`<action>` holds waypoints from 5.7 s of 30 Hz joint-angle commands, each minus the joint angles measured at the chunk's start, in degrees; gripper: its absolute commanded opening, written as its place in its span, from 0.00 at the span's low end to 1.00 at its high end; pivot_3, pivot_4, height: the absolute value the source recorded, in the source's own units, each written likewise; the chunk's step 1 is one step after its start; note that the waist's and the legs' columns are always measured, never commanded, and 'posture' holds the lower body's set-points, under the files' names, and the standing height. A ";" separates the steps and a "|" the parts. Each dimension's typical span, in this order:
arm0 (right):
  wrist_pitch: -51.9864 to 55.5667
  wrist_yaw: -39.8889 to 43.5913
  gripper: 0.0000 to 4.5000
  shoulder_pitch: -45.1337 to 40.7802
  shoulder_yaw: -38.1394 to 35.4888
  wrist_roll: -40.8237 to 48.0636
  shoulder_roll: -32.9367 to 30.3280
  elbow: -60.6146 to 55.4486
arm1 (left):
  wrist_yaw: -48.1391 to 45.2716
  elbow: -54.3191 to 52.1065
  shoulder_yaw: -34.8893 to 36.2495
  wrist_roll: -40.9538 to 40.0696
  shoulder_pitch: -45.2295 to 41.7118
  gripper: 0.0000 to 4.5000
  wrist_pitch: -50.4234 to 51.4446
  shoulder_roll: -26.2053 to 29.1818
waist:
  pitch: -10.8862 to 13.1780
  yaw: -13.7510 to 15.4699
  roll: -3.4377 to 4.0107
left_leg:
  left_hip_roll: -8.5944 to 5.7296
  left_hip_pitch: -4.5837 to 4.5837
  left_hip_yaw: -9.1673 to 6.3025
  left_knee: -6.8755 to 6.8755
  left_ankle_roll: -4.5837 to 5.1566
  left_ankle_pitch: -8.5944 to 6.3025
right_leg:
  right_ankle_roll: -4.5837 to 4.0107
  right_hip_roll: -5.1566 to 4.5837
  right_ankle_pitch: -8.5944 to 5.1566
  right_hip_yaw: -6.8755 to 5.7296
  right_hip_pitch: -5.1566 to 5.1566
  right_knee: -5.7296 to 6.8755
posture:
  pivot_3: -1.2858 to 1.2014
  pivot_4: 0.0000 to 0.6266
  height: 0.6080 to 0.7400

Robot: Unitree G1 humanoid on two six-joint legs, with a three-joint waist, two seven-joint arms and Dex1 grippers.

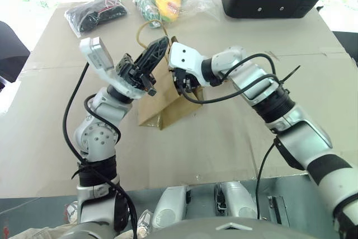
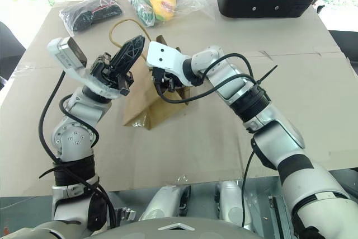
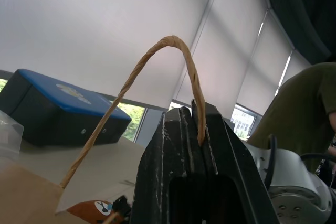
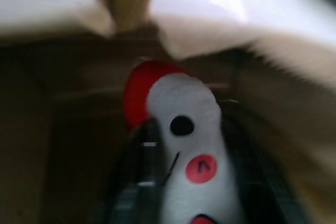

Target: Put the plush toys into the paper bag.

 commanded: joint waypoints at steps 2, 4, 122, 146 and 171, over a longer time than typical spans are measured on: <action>0.34 2.26 0.85 0.66 -6.76 3.34 -1.39 -6.07 | 0.23 -3.70 3.50 -1.90 2.67 0.00 -1.90 0.53 | 0.00 0.05 0.00 | 0.00 -0.01 -0.02 0.00 0.00 0.00 | 0.00 0.00 0.00 0.00 -0.01 0.00 | 0.52 0.24 1.00; 2.63 1.83 0.85 2.15 -10.03 4.62 -3.76 -9.27 | -0.31 -3.66 5.05 -1.91 3.98 0.00 -2.53 1.34 | 0.00 0.16 0.00 | 0.00 -0.01 -0.03 0.00 0.00 0.00 | 0.00 0.00 0.00 -0.01 -0.02 0.01 | 0.52 0.24 1.00; 36.65 -16.80 0.56 18.67 -34.51 22.78 3.16 -24.44 | 14.01 -13.90 8.92 -4.99 14.57 0.00 -6.23 7.25 | -0.06 0.43 0.00 | 0.14 -0.04 0.29 -0.03 -0.01 0.03 | -0.11 -0.01 0.18 0.00 -0.18 0.01 | 0.52 0.24 1.00; 28.03 -26.87 0.02 11.21 -33.82 37.07 2.68 -40.76 | -13.75 33.47 -4.75 13.67 -21.52 0.00 -3.27 20.33 | -0.05 -1.26 0.00 | 0.03 -0.07 0.13 -0.14 -0.04 0.04 | -0.10 -0.04 0.19 -0.10 -0.31 0.04 | 0.52 0.24 1.00; 39.87 -30.05 0.61 24.58 -41.71 55.38 -22.10 -51.71 | -10.27 4.76 1.38 4.49 2.60 0.98 13.22 15.49 | -0.04 0.56 -0.02 | 0.10 -0.16 0.14 0.01 0.01 0.03 | -0.11 -0.12 0.19 -0.07 -0.23 0.03 | 0.52 0.24 1.00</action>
